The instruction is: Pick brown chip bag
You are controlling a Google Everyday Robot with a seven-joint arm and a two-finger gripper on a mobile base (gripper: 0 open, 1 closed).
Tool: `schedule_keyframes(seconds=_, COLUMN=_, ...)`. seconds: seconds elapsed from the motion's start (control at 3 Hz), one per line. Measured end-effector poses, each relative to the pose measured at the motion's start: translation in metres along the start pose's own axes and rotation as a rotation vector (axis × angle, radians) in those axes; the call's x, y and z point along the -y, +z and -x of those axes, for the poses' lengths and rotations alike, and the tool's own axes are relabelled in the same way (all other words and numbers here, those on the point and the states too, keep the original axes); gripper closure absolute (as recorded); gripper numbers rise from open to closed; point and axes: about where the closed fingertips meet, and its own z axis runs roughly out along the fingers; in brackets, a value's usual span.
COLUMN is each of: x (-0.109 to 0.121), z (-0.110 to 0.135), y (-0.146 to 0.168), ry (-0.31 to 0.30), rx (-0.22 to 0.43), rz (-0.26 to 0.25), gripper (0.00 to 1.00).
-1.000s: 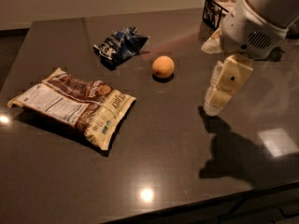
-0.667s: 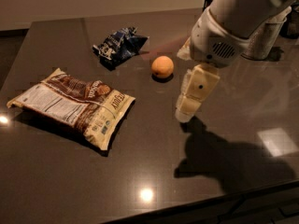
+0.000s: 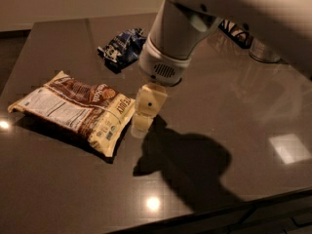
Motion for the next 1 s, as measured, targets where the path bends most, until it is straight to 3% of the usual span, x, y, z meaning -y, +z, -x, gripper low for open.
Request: schedule_keyframes(seconds=1.0, x=0.01, z=0.062, y=0.066, ry=0.058, rx=-0.003, rz=-0.007, gripper=0.0)
